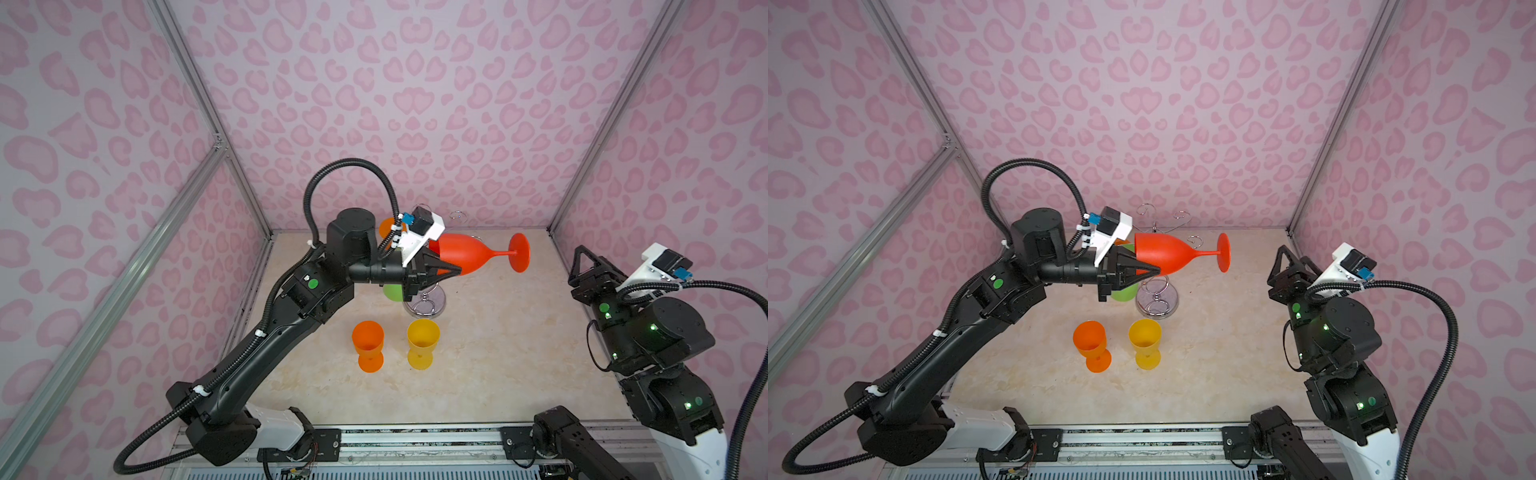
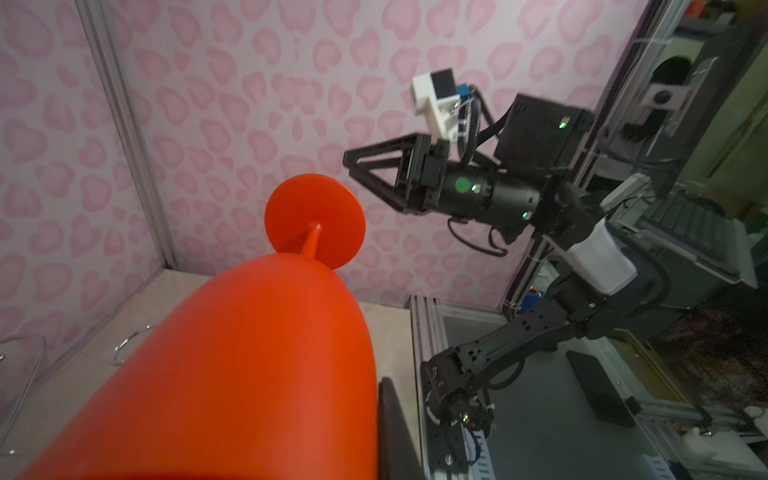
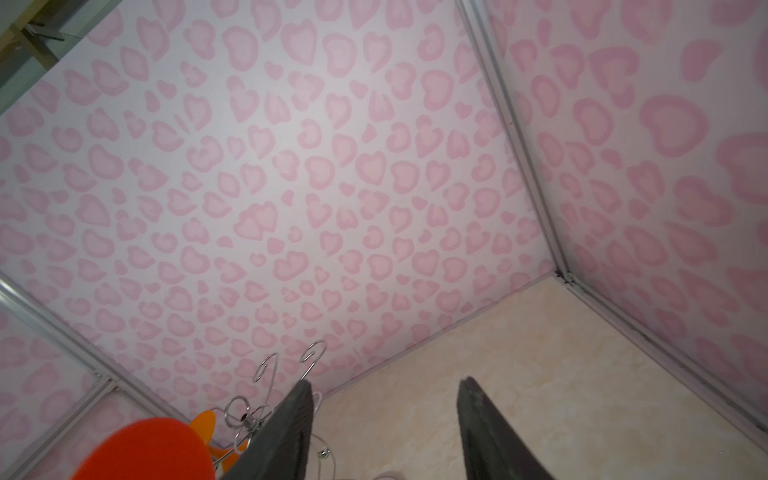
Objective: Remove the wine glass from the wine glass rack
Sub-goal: 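Carry the red glass toward the robot with the left gripper while the right gripper withdraws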
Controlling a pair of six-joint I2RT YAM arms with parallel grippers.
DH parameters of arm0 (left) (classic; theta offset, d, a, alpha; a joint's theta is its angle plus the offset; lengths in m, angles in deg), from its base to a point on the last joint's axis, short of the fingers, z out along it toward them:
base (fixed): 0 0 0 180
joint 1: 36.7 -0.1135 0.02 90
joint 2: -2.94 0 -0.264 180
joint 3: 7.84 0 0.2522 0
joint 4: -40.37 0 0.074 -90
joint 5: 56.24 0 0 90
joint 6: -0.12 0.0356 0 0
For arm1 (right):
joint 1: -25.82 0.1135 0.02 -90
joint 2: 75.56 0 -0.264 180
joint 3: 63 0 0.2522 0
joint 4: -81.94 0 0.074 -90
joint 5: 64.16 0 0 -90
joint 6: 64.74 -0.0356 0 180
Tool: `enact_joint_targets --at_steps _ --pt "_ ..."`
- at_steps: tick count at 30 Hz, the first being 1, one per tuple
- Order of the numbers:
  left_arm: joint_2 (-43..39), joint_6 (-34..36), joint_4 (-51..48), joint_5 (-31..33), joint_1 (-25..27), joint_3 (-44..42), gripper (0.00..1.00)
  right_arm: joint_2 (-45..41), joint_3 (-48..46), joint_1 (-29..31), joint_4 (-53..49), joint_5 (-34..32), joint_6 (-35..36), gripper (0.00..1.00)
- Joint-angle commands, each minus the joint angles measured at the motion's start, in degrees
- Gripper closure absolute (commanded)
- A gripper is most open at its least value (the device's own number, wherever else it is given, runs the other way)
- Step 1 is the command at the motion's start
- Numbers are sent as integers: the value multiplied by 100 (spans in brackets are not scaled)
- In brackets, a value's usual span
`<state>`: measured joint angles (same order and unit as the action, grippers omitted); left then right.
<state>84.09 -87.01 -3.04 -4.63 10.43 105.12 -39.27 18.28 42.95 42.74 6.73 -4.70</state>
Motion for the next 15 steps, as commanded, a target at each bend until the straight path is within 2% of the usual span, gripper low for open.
enact_joint_targets --at_steps 1,9,15 --pt "347 1182 -1908 1212 373 414 98 -108 -142 -37 -401 -809 266 43" --pt "1469 1523 -2929 2409 1191 1151 98 162 -255 -132 -518 -471 213 42" --pt "2368 1728 -3674 3181 1754 1836 98 264 -462 -544 -488 38 111 42"
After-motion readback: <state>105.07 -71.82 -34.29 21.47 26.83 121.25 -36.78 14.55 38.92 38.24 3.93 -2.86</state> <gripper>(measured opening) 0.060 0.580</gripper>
